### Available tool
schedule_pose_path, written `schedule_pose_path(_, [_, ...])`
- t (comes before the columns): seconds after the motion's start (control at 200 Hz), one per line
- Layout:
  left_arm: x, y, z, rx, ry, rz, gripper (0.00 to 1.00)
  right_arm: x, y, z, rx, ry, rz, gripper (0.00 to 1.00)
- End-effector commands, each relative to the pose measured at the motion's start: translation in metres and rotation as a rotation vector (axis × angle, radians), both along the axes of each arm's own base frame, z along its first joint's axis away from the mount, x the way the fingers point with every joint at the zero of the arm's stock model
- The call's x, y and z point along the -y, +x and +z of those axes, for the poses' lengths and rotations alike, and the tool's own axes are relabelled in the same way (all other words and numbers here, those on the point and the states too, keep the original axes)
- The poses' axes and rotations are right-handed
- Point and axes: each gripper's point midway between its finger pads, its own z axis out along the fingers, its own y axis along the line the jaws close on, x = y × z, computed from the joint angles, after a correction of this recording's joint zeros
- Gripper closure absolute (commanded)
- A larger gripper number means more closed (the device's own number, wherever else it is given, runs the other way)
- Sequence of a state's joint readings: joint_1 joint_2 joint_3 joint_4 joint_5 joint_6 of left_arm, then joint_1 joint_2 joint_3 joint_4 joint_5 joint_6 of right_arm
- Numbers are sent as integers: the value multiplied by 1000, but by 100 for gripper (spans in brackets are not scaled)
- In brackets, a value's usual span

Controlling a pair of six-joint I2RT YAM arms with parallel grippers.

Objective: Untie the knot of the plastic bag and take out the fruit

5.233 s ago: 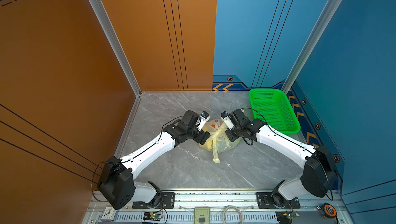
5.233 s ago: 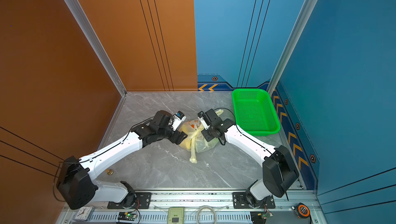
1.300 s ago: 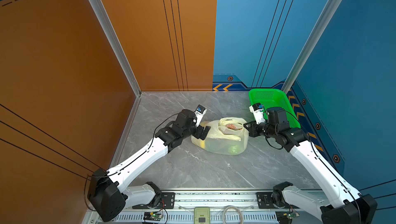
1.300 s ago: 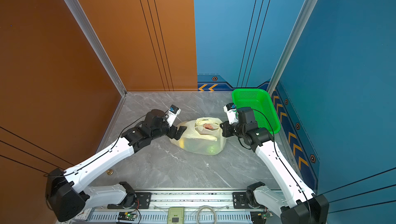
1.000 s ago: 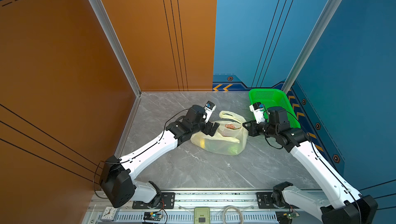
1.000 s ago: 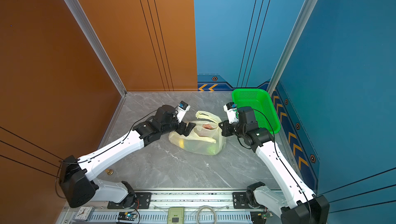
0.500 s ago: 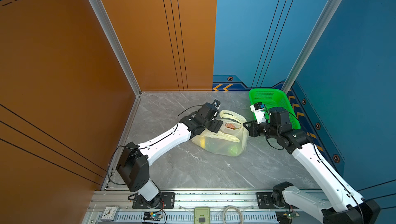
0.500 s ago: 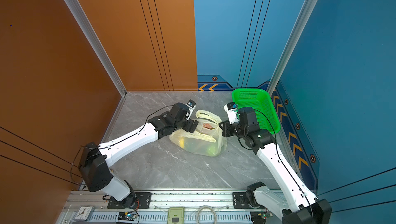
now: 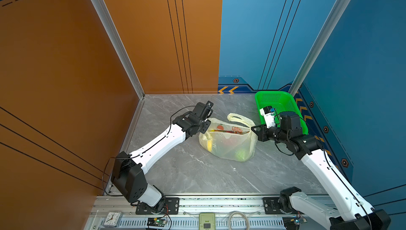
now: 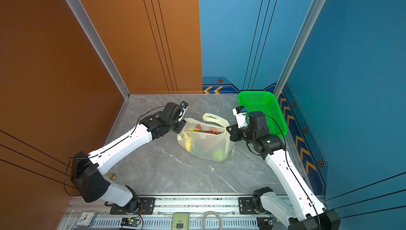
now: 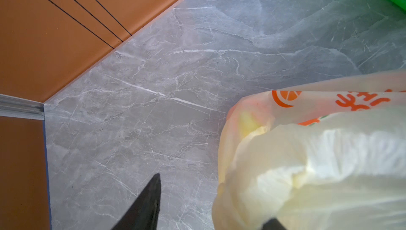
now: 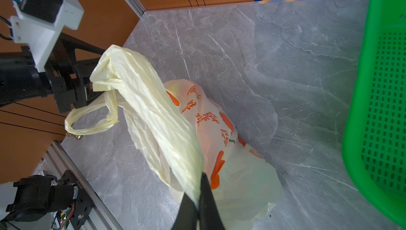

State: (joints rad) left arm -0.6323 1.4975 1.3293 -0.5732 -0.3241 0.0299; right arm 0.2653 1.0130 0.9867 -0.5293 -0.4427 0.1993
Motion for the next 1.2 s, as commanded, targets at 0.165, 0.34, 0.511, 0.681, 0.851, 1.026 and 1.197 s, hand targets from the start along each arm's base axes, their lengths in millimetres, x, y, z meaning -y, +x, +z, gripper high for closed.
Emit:
schedule_pose_path(0.165, [4,-17,-9,-106,-68,-56,100,16,4,-28,-44,-78,-41,100])
schedule_pose_path(0.34, [24,-27,4,-158,-174,-106,100,25,3,-35,-114,-146,-64,73])
schedule_pose_path(0.511, [40,-39,18,-213,-242,-152,100,13,-20,30,-12,-94,12,38])
schedule_pose_path(0.681, [46,-46,30,-209,-274,-169,100,-12,-39,73,74,-87,123,21])
schedule_pose_path(0.851, [47,-49,40,-195,-295,-180,100,-57,-40,84,119,-166,276,15])
schedule_pose_path(1.026, [45,-53,41,-191,-300,-179,100,-94,-21,53,93,-245,336,14])
schedule_pose_path(1.197, [42,-58,46,-178,-309,-179,100,-108,9,18,106,-381,321,14])
